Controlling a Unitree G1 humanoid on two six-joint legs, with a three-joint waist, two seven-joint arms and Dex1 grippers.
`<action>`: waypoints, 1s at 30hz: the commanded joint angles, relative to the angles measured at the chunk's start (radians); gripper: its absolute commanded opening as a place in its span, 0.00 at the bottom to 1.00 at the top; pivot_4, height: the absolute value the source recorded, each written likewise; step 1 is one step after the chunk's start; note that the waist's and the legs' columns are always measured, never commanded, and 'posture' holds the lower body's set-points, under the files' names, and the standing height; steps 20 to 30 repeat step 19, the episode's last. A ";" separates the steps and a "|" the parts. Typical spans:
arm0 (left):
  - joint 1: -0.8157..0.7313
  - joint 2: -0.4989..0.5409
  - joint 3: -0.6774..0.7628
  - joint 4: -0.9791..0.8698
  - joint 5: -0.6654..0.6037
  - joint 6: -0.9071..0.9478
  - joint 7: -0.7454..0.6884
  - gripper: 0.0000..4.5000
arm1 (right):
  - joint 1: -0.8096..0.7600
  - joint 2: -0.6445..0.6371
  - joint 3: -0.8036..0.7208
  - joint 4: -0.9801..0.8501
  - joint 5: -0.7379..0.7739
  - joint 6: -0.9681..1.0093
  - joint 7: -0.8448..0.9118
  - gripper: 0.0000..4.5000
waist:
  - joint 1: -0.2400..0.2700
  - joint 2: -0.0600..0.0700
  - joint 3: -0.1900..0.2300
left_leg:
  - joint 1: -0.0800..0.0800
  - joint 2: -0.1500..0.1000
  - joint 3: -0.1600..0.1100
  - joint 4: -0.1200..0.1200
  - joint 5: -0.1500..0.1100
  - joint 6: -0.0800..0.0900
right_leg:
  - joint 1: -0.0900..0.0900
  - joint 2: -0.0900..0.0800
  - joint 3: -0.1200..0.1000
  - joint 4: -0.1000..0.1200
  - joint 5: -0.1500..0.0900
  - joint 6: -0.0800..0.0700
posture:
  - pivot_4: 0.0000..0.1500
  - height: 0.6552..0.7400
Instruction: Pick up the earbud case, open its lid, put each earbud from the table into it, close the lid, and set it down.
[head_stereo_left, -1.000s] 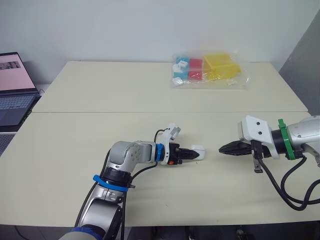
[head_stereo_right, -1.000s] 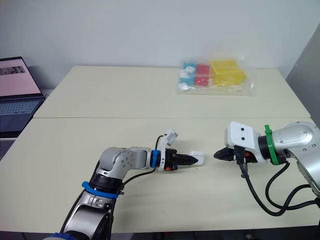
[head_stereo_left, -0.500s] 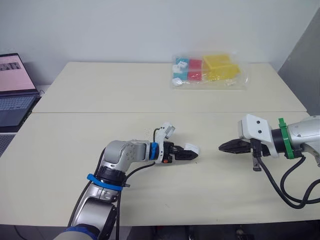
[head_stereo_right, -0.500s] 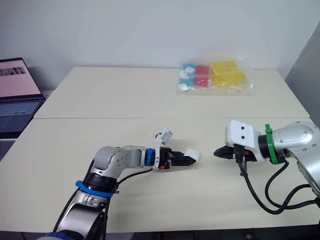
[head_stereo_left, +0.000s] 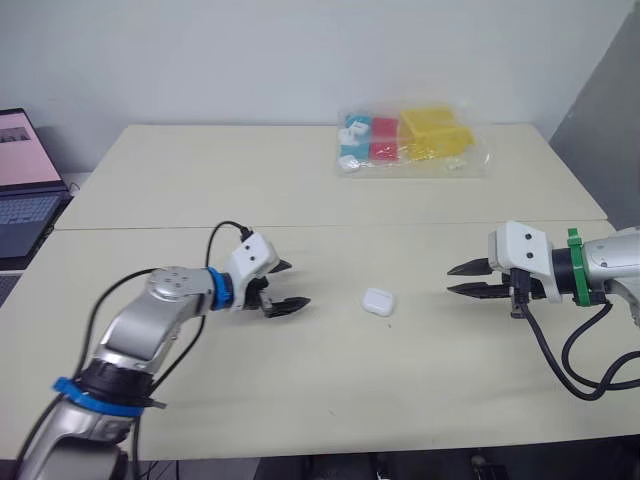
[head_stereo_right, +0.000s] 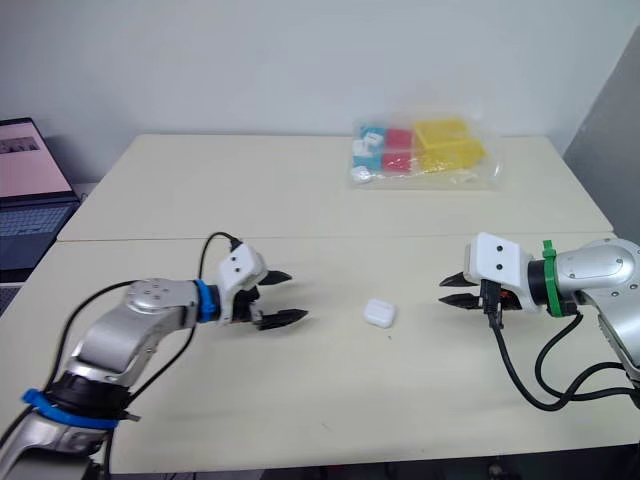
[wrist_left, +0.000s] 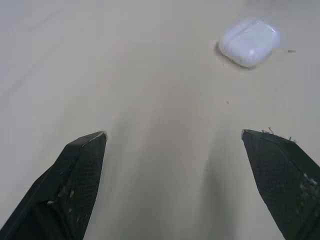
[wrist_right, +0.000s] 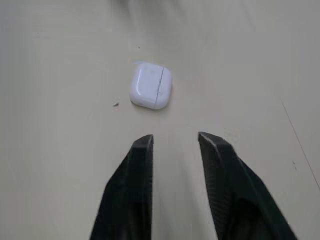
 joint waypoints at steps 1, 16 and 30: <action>0.032 0.044 0.068 -0.045 0.004 -0.119 -0.063 1.00 | -0.002 -0.015 -0.038 -0.009 0.019 -0.028 0.030 0.56 | 0.008 0.001 0.000 | 0.000 0.000 0.000 0.000 0.000 0.000 | 0.000 0.000 0.000 0.000 0.000 0.000 | 1.00 1.00; 0.293 0.167 0.327 -0.209 -0.085 0.067 -0.043 1.00 | -0.003 -0.023 -0.043 0.102 -0.003 -0.236 0.169 1.00 | 0.016 0.001 0.001 | -0.003 0.001 0.000 0.001 0.000 0.000 | -0.002 0.000 -0.002 0.001 -0.002 0.003 | 1.00 1.00; 0.304 0.170 0.339 -0.221 -0.127 0.063 -0.088 1.00 | -0.022 -0.017 -0.030 0.120 -0.008 -0.242 0.171 1.00 | 0.016 0.001 0.001 | -0.002 0.001 0.000 0.001 0.000 0.000 | -0.002 0.000 -0.003 0.002 -0.002 0.004 | 1.00 1.00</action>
